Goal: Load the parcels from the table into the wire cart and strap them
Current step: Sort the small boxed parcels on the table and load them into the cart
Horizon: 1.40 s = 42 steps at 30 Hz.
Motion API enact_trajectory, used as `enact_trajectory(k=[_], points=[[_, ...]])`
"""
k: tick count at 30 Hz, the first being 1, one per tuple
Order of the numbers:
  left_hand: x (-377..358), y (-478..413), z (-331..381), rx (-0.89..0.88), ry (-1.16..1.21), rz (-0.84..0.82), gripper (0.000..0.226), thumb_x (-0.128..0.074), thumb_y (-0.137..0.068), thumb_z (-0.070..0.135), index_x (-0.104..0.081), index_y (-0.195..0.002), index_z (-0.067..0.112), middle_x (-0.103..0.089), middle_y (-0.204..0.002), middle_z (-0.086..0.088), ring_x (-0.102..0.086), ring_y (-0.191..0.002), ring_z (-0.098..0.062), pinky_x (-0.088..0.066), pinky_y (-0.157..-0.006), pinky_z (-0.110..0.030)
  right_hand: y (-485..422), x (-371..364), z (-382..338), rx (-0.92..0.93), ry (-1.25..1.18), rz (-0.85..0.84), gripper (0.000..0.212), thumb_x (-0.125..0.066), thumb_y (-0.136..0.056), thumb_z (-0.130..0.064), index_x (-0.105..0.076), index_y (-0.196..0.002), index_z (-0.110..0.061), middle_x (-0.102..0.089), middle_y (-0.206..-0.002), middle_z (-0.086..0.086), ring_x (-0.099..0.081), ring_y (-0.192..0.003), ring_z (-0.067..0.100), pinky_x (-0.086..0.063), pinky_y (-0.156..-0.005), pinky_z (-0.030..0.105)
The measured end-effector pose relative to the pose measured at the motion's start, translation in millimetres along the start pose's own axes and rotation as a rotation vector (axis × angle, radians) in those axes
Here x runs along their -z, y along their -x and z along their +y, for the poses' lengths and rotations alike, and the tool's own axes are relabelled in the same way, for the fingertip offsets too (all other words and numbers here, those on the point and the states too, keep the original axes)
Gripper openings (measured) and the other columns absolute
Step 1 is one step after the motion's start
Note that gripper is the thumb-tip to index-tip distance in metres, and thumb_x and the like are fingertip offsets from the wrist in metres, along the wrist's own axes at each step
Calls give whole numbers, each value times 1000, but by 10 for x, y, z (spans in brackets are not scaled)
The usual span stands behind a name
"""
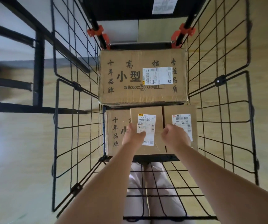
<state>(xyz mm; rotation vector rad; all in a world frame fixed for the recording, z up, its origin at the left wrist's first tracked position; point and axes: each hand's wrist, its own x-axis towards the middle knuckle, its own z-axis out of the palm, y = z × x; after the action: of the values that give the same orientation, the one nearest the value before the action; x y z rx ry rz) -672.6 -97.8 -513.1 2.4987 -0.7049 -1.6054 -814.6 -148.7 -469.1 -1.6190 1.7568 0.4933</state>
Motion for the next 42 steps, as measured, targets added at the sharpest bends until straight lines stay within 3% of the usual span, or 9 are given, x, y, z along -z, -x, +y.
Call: enact_trajectory(k=[3,9,11,14,21,31,37,40,42], points=[[89,232,36,-27,-34,-20,58,-58,-90,29,-35,-143,20,-58,-122,0,-57,-82,-14,-41,-53,-23,195,130,-28,53,53,24,17,-45,-97,-26,-60,-90,-20,-62,-79,-3,-61,-76,17,-57,-70,37],[257,788,44,-96,-139,-21,60,-57,-91,23,-35,-147,25,-48,-142,-2,-53,-100,-14,-46,-67,-23,549,385,-144,127,91,37,16,-50,-96,-28,-55,-81,-26,-61,-79,-9,-58,-71,10,-40,-53,25],[330,993,58,-109,-132,3,55,-55,-92,21,-39,-144,25,-52,-137,-1,-57,-105,-17,-53,-79,-29,669,487,-208,170,95,8,15,-50,-96,-27,-52,-81,-27,-61,-82,-8,-58,-73,11,-36,-52,26],[481,1250,96,-129,-143,58,44,-55,-91,17,-47,-134,24,-54,-120,3,-56,-97,-16,-53,-80,-29,829,629,-298,232,167,-80,9,-51,-94,-26,-59,-92,-25,-63,-89,-6,-60,-81,14,-42,-59,27],[876,1688,82,-173,-121,239,48,-53,-87,9,-50,-134,21,-52,-131,-2,-53,-113,-18,-52,-93,-35,1110,956,-515,312,271,-152,19,-51,-95,-24,-65,-107,-20,-68,-107,0,-65,-98,18,-54,-80,30],[1421,2102,-276,-237,-24,432,44,-56,-91,15,-52,-134,27,-49,-136,3,-49,-120,-14,-46,-89,-26,1624,1066,-1158,481,355,-66,18,-42,-96,-13,-59,-94,-20,-61,-87,-3,-57,-74,13,-41,-57,25],[1832,2283,-833,-223,-8,461,40,-53,-92,13,-54,-130,25,-50,-134,1,-51,-120,-20,-50,-97,-39,2017,808,-1621,549,403,-13,16,-46,-96,-15,-60,-91,-20,-60,-84,-3,-54,-70,12,-43,-58,24],[2026,2334,-1264,-175,29,461,45,-52,-92,13,-52,-134,27,-47,-137,2,-50,-123,-20,-49,-95,-34,2248,547,-1883,579,436,-48,17,-46,-96,-19,-64,-95,-18,-66,-93,0,-61,-84,16,-52,-74,31],[2150,2361,-1551,-160,57,443,45,-51,-93,15,-50,-137,24,-48,-139,0,-51,-122,-20,-45,-89,-29,2405,360,-2092,615,459,-53,18,-48,-96,-23,-63,-89,-18,-63,-85,-1,-59,-78,17,-48,-66,29]])
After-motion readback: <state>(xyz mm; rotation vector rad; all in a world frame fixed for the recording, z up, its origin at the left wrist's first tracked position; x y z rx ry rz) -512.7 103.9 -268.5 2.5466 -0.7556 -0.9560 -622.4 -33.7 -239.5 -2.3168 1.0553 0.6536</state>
